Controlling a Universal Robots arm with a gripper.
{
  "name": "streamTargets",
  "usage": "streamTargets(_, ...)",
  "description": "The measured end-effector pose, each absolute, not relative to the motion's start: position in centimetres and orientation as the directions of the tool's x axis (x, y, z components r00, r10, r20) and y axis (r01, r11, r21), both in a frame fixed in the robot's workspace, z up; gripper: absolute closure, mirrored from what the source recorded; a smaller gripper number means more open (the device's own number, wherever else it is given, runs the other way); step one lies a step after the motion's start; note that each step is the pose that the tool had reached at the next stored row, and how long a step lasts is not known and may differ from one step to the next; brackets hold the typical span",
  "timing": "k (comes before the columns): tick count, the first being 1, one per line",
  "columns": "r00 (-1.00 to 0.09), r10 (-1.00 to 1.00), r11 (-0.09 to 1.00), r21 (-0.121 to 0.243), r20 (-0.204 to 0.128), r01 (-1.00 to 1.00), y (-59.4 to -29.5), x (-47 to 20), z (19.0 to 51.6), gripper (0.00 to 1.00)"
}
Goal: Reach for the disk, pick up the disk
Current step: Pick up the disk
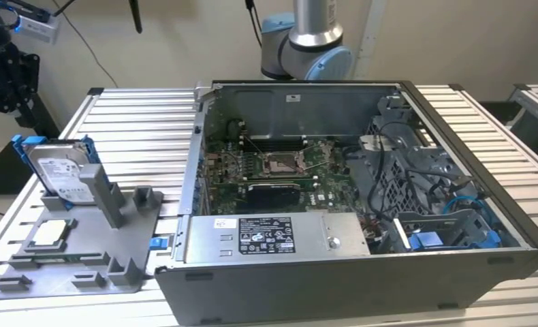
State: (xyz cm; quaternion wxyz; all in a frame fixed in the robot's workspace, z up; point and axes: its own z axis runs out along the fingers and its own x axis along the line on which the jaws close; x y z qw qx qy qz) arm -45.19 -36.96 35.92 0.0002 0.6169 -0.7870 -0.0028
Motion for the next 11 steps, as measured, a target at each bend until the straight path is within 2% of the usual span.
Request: streamTargets(11, -0.145, -0.989, 0.145, 0.003, -0.006, -0.989, -37.55, -45.43, 35.51, 1.00)
